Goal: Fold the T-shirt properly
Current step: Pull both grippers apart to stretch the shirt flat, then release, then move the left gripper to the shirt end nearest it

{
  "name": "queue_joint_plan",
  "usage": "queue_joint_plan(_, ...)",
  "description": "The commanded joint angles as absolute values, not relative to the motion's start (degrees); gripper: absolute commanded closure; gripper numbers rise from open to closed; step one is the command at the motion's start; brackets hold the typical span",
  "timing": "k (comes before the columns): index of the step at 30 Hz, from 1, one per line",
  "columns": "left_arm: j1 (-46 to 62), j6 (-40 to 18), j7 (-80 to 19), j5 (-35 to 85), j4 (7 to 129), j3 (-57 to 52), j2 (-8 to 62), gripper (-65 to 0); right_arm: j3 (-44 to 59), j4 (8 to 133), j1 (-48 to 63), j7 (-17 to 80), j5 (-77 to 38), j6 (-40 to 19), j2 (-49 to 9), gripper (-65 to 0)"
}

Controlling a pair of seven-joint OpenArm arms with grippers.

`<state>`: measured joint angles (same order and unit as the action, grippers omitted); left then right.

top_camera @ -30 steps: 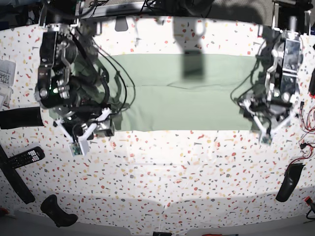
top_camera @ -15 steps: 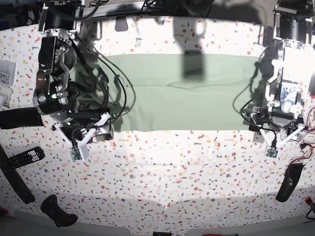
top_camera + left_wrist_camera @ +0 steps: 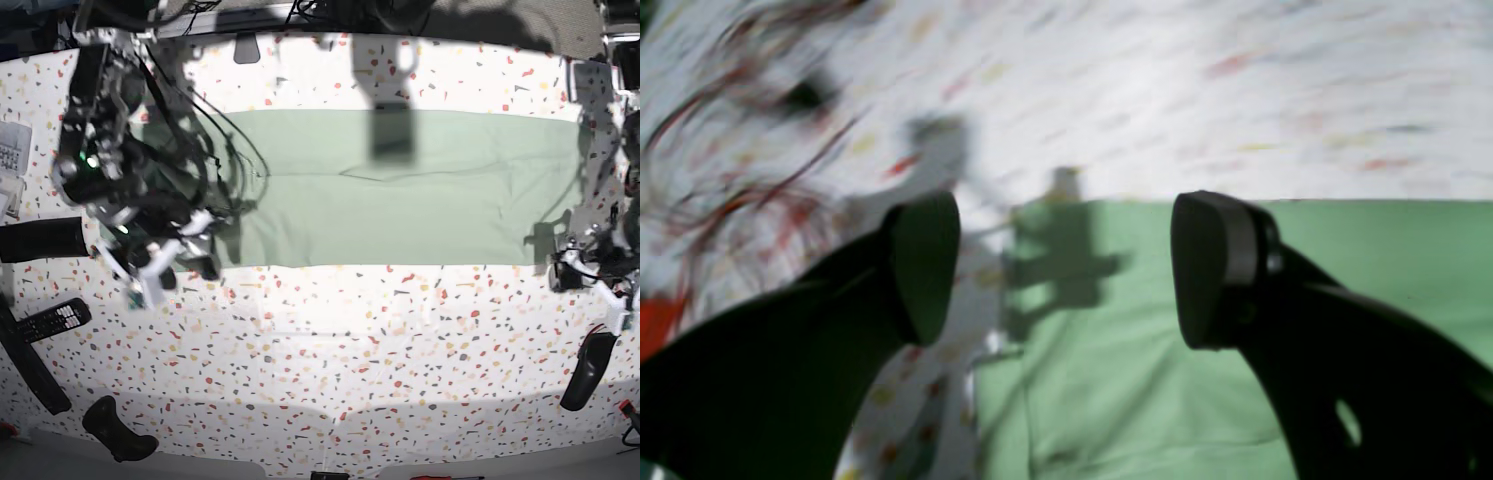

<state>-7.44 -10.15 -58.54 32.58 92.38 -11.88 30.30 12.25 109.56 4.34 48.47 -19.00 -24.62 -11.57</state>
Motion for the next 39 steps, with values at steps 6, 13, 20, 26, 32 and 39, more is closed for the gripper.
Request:
queue_joint_plan(6, -8.2, -19.3, -61.8, 42.6, 93.2, -17.8, 31.5, -45.1, 20.8, 110.9, 10.9, 46.3, -23.0, -28.5, -12.0, -36.1)
queue_joint_plan(13, -5.4, -26.4, -61.1, 39.3, 86.1, -17.8, 31.7, -45.1, 27.9, 112.6, 18.6, 46.3, -27.8, -31.8, -12.0, -36.1)
queue_joint_plan(20, -5.7, -26.7, -51.9, 54.5, 69.6, -18.1, 36.9, -45.1, 32.4, 115.8, 24.0, 46.6, -29.0, -32.6, -11.9, -36.1)
queue_joint_plan(26, -5.5, -33.2, -55.2, 54.2, 62.4, -22.3, 38.3, -45.1, 32.7, 117.2, 25.5, 46.8, -29.5, -32.6, -11.9, -36.1)
queue_joint_plan(32, -5.4, -38.5, -57.4, 58.6, 55.5, -24.1, 38.0, -45.1, 32.7, 117.3, 25.5, 47.5, -30.7, -32.6, -11.9, -36.1)
queue_joint_plan(39, -3.7, -40.0, -56.1, 56.7, 52.1, -24.0, 37.8, -45.1, 32.7, 117.3, 25.4, 47.4, -30.7, -32.6, -11.9, -36.1)
